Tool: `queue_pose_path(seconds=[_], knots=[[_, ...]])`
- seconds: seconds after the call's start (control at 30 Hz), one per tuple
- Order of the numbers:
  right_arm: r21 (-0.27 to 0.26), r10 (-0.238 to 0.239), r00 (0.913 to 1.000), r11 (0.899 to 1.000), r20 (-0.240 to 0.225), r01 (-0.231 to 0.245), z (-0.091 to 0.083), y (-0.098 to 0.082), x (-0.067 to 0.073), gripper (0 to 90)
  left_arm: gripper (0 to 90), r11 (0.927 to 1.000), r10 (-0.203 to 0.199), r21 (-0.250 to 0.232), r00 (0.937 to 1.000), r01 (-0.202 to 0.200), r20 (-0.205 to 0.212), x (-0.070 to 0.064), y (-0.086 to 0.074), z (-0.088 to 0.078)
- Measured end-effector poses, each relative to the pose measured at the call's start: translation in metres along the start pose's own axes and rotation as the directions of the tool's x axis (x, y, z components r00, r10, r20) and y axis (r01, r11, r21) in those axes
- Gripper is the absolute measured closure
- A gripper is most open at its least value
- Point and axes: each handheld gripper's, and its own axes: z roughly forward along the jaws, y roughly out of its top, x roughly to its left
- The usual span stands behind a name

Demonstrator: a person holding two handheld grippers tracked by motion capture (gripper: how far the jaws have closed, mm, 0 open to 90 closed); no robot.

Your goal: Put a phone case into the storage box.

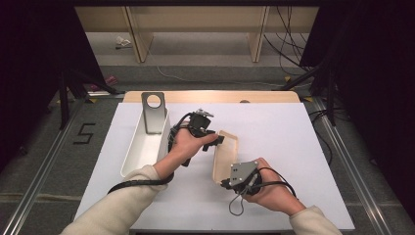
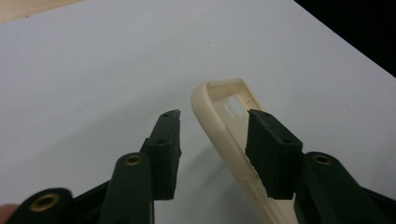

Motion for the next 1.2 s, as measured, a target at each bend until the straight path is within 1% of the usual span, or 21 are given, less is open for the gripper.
queue_pose_path(seconds=[0.1,0.17,0.27,0.3,0.37,0.43,0.6,0.67,0.77,0.8,0.87,0.9,0.97,1.0,1.03,1.07,1.13,1.2], knots=[[0.001,-0.002,1.0000,1.000,0.001,0.002,0.000,0.000,0.000,87.9,60.3,0.9996,-0.028,0.005,0.9994,0.028,0.021,0.001,-0.001,0.002],[0.001,-0.003,1.0000,1.000,0.002,0.003,0.000,0.000,0.000,87.9,63.1,0.9995,-0.032,0.006,0.9992,0.032,0.026,0.002,-0.002,0.003],[0.002,-0.005,1.0000,1.000,0.002,0.005,0.000,0.000,0.000,87.9,65.1,0.9989,-0.047,0.006,0.9983,0.047,0.035,0.002,-0.002,0.002],[0.000,-0.011,0.9999,1.000,0.006,0.011,0.001,0.000,0.000,88.0,65.7,0.9986,-0.053,0.000,0.9977,0.053,0.042,0.001,-0.002,0.002],[0.003,-0.008,1.0000,1.000,-0.005,0.008,0.001,0.001,0.001,88.0,67.3,0.9978,-0.064,-0.012,0.9960,0.065,0.062,0.000,-0.001,0.000],[0.006,-0.010,0.9999,1.000,-0.005,0.010,0.001,0.001,0.001,88.1,68.7,0.9975,-0.063,-0.028,0.9954,0.065,0.073,-0.002,-0.001,-0.002],[0.014,-0.019,0.9998,1.000,-0.007,0.019,0.002,0.001,0.001,88.3,73.9,0.9946,-0.078,-0.059,0.9909,0.085,0.109,-0.009,0.001,-0.008],[0.018,-0.022,0.9998,1.000,-0.003,0.022,0.003,0.001,0.001,88.3,76.4,0.9925,-0.084,-0.077,0.9876,0.095,0.133,-0.012,0.002,-0.011],[0.020,-0.028,0.9996,0.999,0.005,0.028,0.004,0.000,0.001,88.2,79.2,0.9911,-0.078,-0.095,0.9847,0.094,0.156,-0.017,0.002,-0.014],[0.027,-0.025,0.9997,0.999,-0.001,0.025,0.005,0.000,0.002,88.2,80.3,0.9902,-0.079,-0.100,0.9826,0.097,0.168,-0.019,0.002,-0.015],[0.030,-0.032,0.9995,0.999,0.006,0.032,0.006,0.000,0.002,87.8,81.6,0.9898,-0.070,-0.110,0.9820,0.090,0.175,-0.022,0.002,-0.017],[0.030,-0.029,0.9996,0.999,0.001,0.029,0.006,0.000,0.002,87.6,81.9,0.9895,-0.060,-0.119,0.9825,0.082,0.176,-0.024,0.002,-0.018],[0.033,-0.022,0.9997,0.999,0.006,0.021,0.006,-0.001,0.001,87.1,82.2,0.9883,-0.044,-0.136,0.9819,0.069,0.184,-0.028,0.002,-0.021],[0.032,-0.012,0.9999,0.999,0.008,0.012,0.007,-0.001,0.001,86.5,82.3,0.9880,-0.027,-0.144,0.9827,0.054,0.183,-0.030,0.002,-0.022],[0.029,0.008,0.9999,1.000,0.010,-0.008,0.007,-0.002,0.000,84.7,82.4,0.9875,-0.004,-0.154,0.9841,0.032,0.177,-0.032,0.002,-0.023],[0.020,0.020,0.9997,1.000,0.016,-0.020,0.007,-0.003,-0.001,79.9,82.4,0.9861,0.017,-0.166,0.9857,0.011,0.167,-0.033,0.002,-0.025],[0.013,0.065,0.9972,0.998,0.036,-0.066,0.006,-0.004,-0.001,72.2,82.4,0.9836,0.049,-0.179,0.9865,-0.021,0.156,-0.034,0.002,-0.028],[0.002,0.103,0.9932,0.995,0.054,-0.104,0.005,-0.004,-0.003,65.0,82.3,0.9791,0.068,-0.200,0.9869,-0.038,0.146,-0.035,0.001,-0.030]])
